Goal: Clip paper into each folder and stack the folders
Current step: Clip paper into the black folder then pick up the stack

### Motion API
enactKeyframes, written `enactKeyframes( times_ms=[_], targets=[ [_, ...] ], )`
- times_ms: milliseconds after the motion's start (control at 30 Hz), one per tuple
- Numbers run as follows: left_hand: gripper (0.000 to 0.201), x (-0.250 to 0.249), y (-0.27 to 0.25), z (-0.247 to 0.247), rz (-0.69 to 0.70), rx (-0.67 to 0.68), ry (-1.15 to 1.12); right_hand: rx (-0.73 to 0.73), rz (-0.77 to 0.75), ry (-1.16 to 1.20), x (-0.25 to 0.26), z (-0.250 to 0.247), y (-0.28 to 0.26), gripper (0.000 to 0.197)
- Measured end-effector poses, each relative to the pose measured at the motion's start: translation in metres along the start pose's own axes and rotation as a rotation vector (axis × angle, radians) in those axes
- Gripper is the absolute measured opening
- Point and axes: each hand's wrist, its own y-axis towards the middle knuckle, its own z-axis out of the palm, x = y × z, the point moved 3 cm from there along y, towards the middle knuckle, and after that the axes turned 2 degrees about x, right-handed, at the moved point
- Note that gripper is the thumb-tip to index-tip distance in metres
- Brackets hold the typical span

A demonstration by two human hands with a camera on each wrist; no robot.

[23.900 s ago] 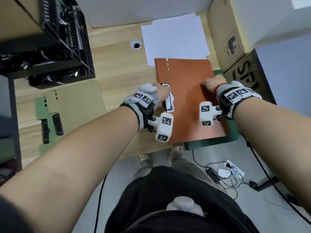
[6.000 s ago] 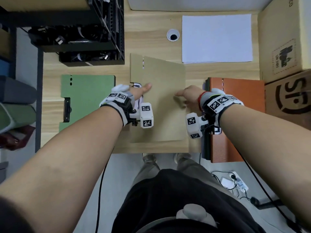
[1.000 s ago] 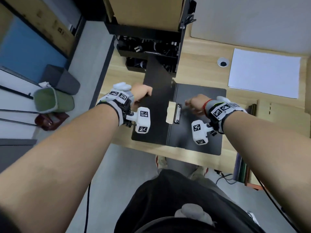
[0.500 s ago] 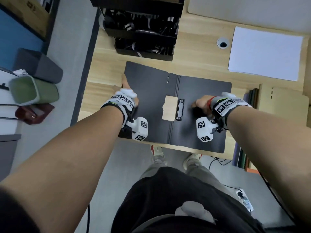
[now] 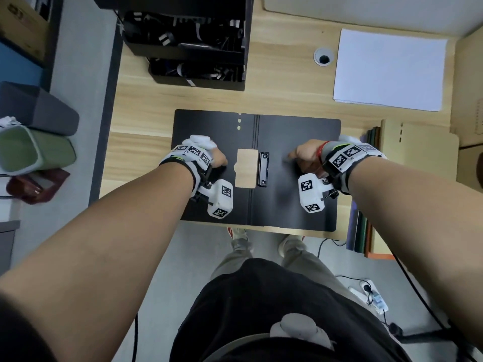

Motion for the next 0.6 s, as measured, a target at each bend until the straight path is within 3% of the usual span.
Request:
enactKeyframes(
  times_ms=[100,233,467,600],
  targets=[
    [0.024,-0.033,0.0,-0.009,0.114,-0.039,-0.032,0.025,-0.009,0.127,-0.009,-0.017,-0.003,0.031],
    [0.023,-0.086,0.008,-0.011,0.22,-0.075,-0.117,-0.051,-0.02,0.264,-0.018,-0.047,0.006,0.028],
    [0.023,-0.162,0.018,-0.008,0.361,-0.028,-0.079,-0.226,-0.126,0.675,-0.035,-0.113,0.014,0.009],
    [0.025,-0.205,0.026,-0.004,0.409,-0.049,-0.026,-0.256,-0.133,0.992,-0.051,-0.153,0.023,0.019]
  ],
)
